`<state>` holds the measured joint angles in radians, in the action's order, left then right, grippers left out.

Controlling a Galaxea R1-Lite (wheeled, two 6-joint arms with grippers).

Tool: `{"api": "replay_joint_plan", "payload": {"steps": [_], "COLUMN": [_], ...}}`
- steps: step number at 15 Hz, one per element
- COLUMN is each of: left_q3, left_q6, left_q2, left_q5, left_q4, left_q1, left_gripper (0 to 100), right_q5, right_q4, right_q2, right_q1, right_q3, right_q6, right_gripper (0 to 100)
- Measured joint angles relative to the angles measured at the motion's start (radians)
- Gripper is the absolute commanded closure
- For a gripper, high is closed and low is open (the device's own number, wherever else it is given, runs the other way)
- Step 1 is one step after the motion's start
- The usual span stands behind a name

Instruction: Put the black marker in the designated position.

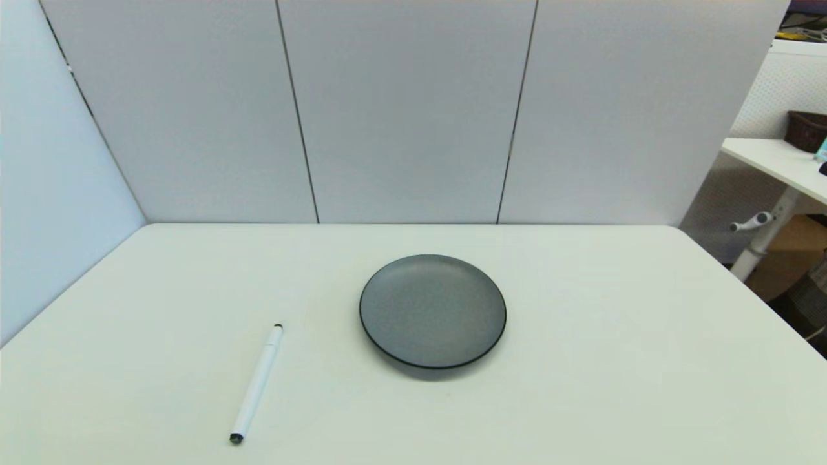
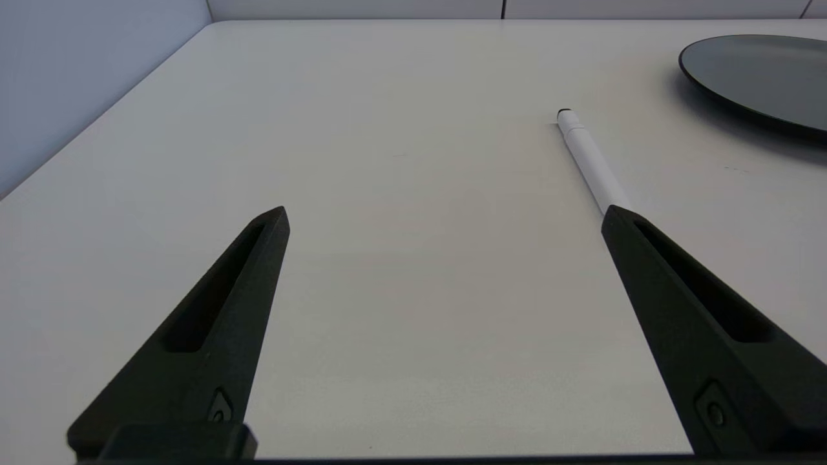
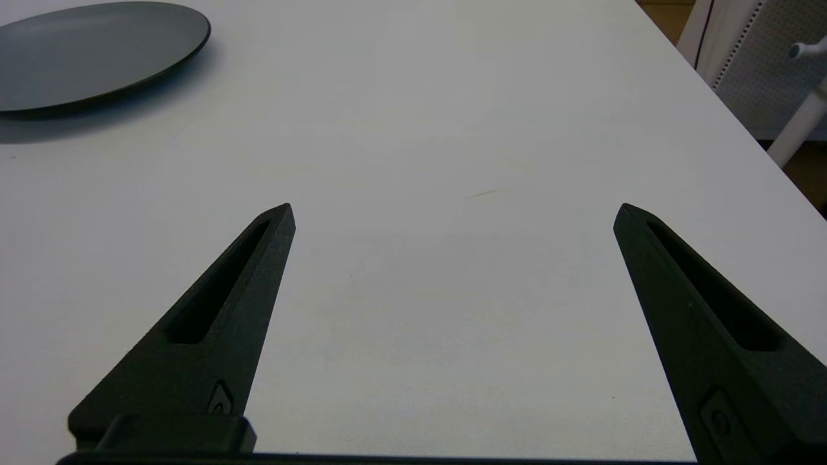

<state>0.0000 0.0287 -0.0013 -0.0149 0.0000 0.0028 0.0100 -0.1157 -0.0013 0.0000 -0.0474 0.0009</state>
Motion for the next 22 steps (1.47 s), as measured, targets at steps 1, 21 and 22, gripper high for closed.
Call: {"api": "replay_joint_plan", "payload": {"steps": [1,21,22], "left_q3": [0.0,-0.863,-0.876], "left_q6": [-0.001,-0.008,-0.048], "left_q2": [0.0,1.031,1.092], "left_q5": [0.001,0.004,0.013], "left_q4": [0.0,0.091,0.104], "left_q1": [0.0,-0.272,-0.315], "left_gripper": [0,0,0], "right_q5": [0.0,0.0,0.0], "right_q4": [0.0,0.0,0.0], "right_q2": [0.0,0.0,0.0], "right_q1": [0.0,0.0,0.0], "right_q3": [0.0,0.0,0.0], "right_q6": [0.0,0.001,0.001], "right_gripper": [0,0,0]}}
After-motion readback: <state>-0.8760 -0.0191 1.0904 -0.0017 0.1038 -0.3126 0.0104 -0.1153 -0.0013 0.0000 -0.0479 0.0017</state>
